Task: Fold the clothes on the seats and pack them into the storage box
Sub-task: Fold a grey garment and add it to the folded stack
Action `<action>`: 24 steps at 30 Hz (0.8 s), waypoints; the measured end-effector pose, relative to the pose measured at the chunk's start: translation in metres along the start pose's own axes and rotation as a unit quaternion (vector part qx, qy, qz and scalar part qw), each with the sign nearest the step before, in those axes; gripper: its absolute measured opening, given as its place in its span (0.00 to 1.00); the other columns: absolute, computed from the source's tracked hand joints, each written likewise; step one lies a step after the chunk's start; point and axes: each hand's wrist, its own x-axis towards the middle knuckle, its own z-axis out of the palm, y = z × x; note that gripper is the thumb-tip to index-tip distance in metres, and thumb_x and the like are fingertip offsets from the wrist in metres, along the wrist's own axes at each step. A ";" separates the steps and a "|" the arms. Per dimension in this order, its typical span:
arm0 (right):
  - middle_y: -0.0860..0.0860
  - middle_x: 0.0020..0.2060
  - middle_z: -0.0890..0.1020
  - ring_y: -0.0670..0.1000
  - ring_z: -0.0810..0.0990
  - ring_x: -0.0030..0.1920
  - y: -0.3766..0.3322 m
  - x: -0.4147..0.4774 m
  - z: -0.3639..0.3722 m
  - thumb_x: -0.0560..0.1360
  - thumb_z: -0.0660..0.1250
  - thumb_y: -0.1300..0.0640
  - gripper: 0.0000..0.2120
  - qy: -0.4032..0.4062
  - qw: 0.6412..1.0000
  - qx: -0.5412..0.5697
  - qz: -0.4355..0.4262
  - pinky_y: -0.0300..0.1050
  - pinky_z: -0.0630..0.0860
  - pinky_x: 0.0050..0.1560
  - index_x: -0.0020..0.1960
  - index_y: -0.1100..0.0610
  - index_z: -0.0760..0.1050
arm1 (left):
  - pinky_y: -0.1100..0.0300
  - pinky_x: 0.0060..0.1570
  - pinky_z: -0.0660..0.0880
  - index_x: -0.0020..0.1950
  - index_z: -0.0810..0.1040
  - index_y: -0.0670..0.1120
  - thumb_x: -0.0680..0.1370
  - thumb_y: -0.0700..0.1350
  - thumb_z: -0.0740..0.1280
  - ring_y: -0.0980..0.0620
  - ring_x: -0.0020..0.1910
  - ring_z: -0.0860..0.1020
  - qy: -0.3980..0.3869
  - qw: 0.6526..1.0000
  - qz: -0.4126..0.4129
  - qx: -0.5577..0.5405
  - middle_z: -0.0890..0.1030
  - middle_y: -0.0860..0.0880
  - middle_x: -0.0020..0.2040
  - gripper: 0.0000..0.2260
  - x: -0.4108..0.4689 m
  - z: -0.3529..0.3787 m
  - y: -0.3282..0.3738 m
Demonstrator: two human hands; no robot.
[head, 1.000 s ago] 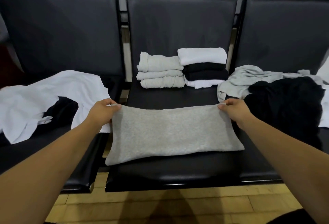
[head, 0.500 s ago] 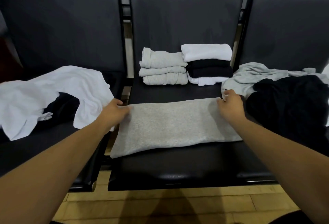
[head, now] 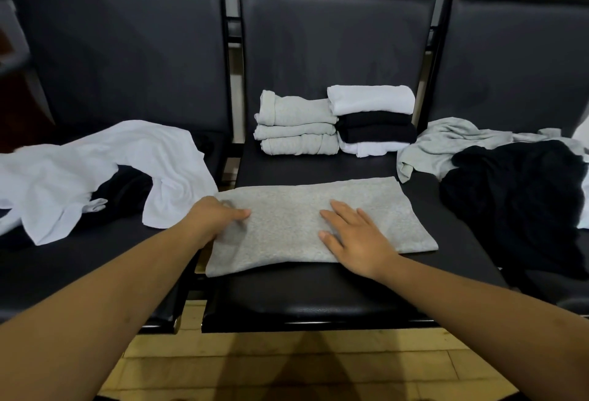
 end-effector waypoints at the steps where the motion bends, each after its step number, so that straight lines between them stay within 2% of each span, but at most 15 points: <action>1: 0.49 0.82 0.49 0.48 0.44 0.81 -0.001 0.000 0.000 0.85 0.50 0.42 0.27 -0.001 1.000 -0.005 0.000 0.48 0.39 0.79 0.81 0.50 0.54 | 0.54 0.52 0.72 0.67 0.71 0.36 0.75 0.51 0.75 0.44 0.54 0.74 0.023 0.999 0.018 0.029 0.76 0.40 0.62 0.28 -0.003 0.000 0.003; 3: 0.49 0.82 0.47 0.47 0.43 0.81 -0.002 0.000 0.001 0.85 0.48 0.42 0.27 -0.009 1.000 -0.021 0.002 0.48 0.38 0.79 0.81 0.49 0.52 | 0.54 0.53 0.71 0.68 0.71 0.37 0.75 0.47 0.75 0.46 0.53 0.73 0.022 0.999 0.026 0.023 0.76 0.43 0.62 0.26 -0.005 0.003 0.007; 5: 0.49 0.82 0.46 0.47 0.42 0.81 -0.003 0.000 0.001 0.85 0.47 0.42 0.28 -0.018 0.999 -0.029 0.004 0.48 0.38 0.79 0.82 0.49 0.51 | 0.51 0.59 0.73 0.70 0.68 0.37 0.74 0.44 0.76 0.42 0.60 0.74 -0.016 1.000 -0.016 -0.014 0.74 0.42 0.64 0.29 -0.010 0.004 0.010; 7: 0.49 0.82 0.45 0.47 0.42 0.81 -0.003 0.000 0.000 0.85 0.47 0.42 0.28 -0.020 0.999 -0.033 0.005 0.48 0.37 0.79 0.82 0.49 0.50 | 0.47 0.60 0.73 0.70 0.67 0.38 0.73 0.43 0.77 0.40 0.63 0.74 -0.054 0.996 -0.060 -0.028 0.74 0.40 0.61 0.31 -0.017 0.000 0.012; 9: 0.48 0.82 0.45 0.47 0.41 0.81 -0.005 -0.001 0.001 0.85 0.47 0.42 0.28 -0.021 0.999 -0.031 0.006 0.48 0.37 0.79 0.82 0.50 0.50 | 0.47 0.54 0.75 0.68 0.68 0.39 0.73 0.44 0.77 0.42 0.53 0.76 -0.092 0.989 -0.094 -0.061 0.75 0.42 0.51 0.29 -0.023 -0.006 0.012; 11: 0.47 0.82 0.44 0.46 0.40 0.81 -0.007 -0.002 0.002 0.85 0.46 0.42 0.28 -0.023 0.999 -0.033 0.006 0.49 0.36 0.79 0.82 0.50 0.48 | 0.48 0.49 0.76 0.64 0.70 0.40 0.72 0.44 0.77 0.44 0.44 0.77 -0.110 0.985 -0.103 -0.087 0.76 0.42 0.46 0.26 -0.027 -0.011 0.012; 13: 0.46 0.82 0.43 0.45 0.39 0.80 -0.011 -0.003 0.004 0.85 0.46 0.42 0.28 -0.027 0.999 -0.030 0.006 0.49 0.35 0.79 0.82 0.50 0.47 | 0.49 0.50 0.79 0.59 0.73 0.38 0.73 0.43 0.77 0.44 0.46 0.79 -0.104 0.986 -0.078 -0.108 0.79 0.41 0.49 0.21 -0.027 -0.016 0.013; 16: 0.46 0.82 0.43 0.47 0.39 0.81 -0.024 -0.003 0.007 0.85 0.46 0.43 0.28 -0.027 1.000 -0.007 0.012 0.50 0.35 0.79 0.82 0.51 0.46 | 0.48 0.57 0.79 0.56 0.77 0.37 0.75 0.41 0.73 0.42 0.53 0.82 -0.103 0.979 -0.028 -0.171 0.82 0.38 0.57 0.13 -0.030 -0.023 0.023; 19: 0.47 0.82 0.45 0.48 0.39 0.81 -0.047 -0.002 0.013 0.85 0.47 0.44 0.28 -0.020 0.999 0.030 0.007 0.50 0.35 0.78 0.82 0.51 0.48 | 0.46 0.61 0.77 0.61 0.77 0.35 0.77 0.45 0.71 0.42 0.55 0.82 -0.109 0.974 -0.002 -0.199 0.81 0.36 0.59 0.18 -0.032 -0.028 0.032; 21: 0.48 0.82 0.49 0.48 0.43 0.81 -0.060 0.004 0.014 0.85 0.50 0.47 0.26 -0.019 0.994 0.106 0.008 0.50 0.36 0.79 0.81 0.51 0.53 | 0.46 0.62 0.76 0.61 0.78 0.36 0.75 0.46 0.72 0.41 0.56 0.81 -0.112 0.974 0.024 -0.194 0.82 0.36 0.57 0.19 -0.035 -0.027 0.038; 22: 0.49 0.81 0.55 0.49 0.47 0.81 -0.066 0.009 0.012 0.85 0.52 0.48 0.24 -0.024 0.983 0.183 0.020 0.50 0.40 0.80 0.80 0.51 0.57 | 0.45 0.62 0.76 0.60 0.78 0.36 0.75 0.44 0.73 0.40 0.57 0.82 -0.119 0.972 0.043 -0.198 0.82 0.35 0.57 0.17 -0.038 -0.025 0.043; 23: 0.51 0.79 0.63 0.50 0.55 0.80 -0.071 0.013 0.007 0.85 0.54 0.49 0.23 -0.028 0.954 0.296 0.046 0.50 0.46 0.80 0.78 0.52 0.63 | 0.45 0.62 0.77 0.58 0.79 0.36 0.75 0.42 0.73 0.40 0.57 0.82 -0.125 0.971 0.066 -0.195 0.82 0.35 0.57 0.15 -0.041 -0.020 0.048; 24: 0.52 0.74 0.71 0.51 0.64 0.77 -0.075 0.016 0.000 0.84 0.56 0.48 0.22 -0.031 0.899 0.431 0.078 0.51 0.55 0.79 0.75 0.53 0.69 | 0.45 0.60 0.78 0.55 0.80 0.37 0.74 0.41 0.73 0.40 0.56 0.82 -0.131 0.969 0.092 -0.186 0.82 0.35 0.55 0.12 -0.045 -0.014 0.053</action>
